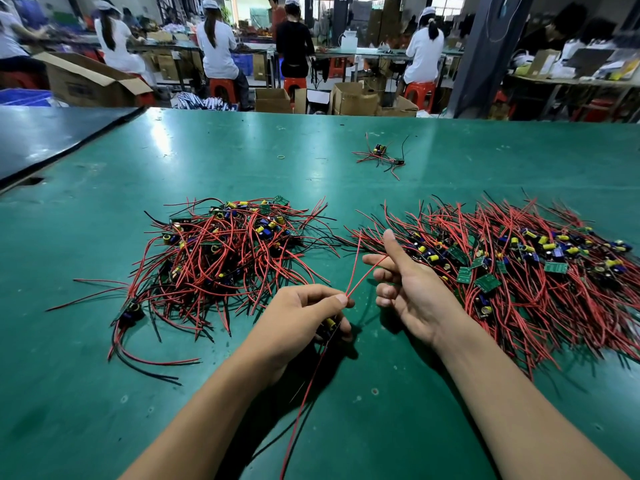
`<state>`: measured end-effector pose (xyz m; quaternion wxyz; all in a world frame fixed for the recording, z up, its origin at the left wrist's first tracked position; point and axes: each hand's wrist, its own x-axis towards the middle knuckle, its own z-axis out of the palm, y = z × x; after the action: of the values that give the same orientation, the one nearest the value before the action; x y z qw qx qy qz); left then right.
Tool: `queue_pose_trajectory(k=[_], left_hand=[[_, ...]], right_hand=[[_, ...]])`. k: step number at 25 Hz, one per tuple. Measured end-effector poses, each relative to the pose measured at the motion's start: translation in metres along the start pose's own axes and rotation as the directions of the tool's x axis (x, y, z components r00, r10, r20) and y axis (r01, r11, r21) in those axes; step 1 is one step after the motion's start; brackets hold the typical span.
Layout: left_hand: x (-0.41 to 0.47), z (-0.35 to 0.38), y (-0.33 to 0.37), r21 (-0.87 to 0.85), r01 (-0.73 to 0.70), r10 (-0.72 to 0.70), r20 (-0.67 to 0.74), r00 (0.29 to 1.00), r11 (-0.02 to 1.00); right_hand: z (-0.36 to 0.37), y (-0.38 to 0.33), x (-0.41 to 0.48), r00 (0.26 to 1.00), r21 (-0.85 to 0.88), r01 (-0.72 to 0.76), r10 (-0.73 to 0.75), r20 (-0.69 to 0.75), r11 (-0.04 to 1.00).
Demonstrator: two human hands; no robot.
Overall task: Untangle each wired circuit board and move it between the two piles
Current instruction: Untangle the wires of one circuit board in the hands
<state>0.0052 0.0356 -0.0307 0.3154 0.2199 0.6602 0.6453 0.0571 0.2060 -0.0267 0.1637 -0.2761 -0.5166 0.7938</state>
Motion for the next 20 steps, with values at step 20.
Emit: queue_pose_trajectory(k=[20], left_hand=[[0.008, -0.007, 0.011, -0.535, 0.181, -0.158, 0.089, 0.983, 0.825]], right_hand=[[0.024, 0.028, -0.025, 0.849, -0.651, 0.499, -0.473, 0.235, 0.572]])
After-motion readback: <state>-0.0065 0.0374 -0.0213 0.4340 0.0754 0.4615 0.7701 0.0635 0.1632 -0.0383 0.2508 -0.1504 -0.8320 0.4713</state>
